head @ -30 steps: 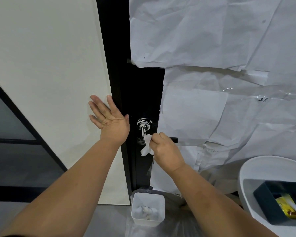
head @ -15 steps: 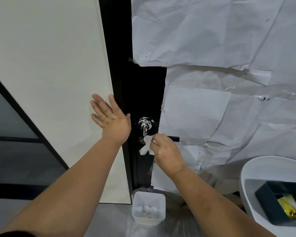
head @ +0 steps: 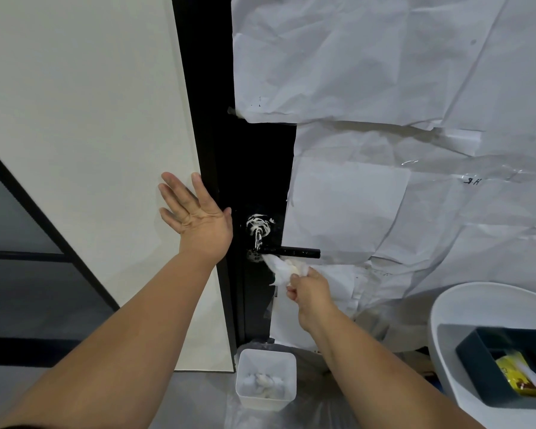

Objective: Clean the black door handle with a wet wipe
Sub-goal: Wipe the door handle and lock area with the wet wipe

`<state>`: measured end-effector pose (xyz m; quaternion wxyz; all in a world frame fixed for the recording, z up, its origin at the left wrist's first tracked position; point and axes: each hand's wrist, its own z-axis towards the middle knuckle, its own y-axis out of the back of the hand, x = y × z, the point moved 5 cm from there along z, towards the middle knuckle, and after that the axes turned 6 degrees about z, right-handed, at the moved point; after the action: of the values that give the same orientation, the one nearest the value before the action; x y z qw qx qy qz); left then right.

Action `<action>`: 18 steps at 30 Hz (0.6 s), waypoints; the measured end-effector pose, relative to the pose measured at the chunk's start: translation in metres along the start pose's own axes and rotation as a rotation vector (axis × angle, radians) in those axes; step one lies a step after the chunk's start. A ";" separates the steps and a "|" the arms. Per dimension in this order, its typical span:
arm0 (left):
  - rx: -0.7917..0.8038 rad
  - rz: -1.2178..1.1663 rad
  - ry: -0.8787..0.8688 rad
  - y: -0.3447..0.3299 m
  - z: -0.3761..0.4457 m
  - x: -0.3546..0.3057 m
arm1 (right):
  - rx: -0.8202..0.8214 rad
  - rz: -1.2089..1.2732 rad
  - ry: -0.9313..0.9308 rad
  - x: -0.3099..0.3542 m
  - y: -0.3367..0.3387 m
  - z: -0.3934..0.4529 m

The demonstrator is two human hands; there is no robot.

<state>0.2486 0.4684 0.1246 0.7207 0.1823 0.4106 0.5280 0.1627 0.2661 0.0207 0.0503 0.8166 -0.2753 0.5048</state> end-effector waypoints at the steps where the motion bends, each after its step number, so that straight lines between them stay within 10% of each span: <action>1: 0.004 0.000 -0.003 0.000 0.000 0.000 | -0.027 0.109 -0.037 -0.001 0.003 0.001; 8: 0.011 -0.019 -0.003 0.000 -0.001 0.000 | -0.034 0.563 -0.067 0.010 -0.001 0.003; 18: 0.003 -0.006 -0.006 0.000 0.000 0.000 | 0.017 0.511 -0.094 0.001 -0.030 -0.003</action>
<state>0.2485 0.4678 0.1246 0.7231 0.1839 0.4097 0.5248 0.1752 0.2918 0.0293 -0.0984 0.7435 -0.4707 0.4648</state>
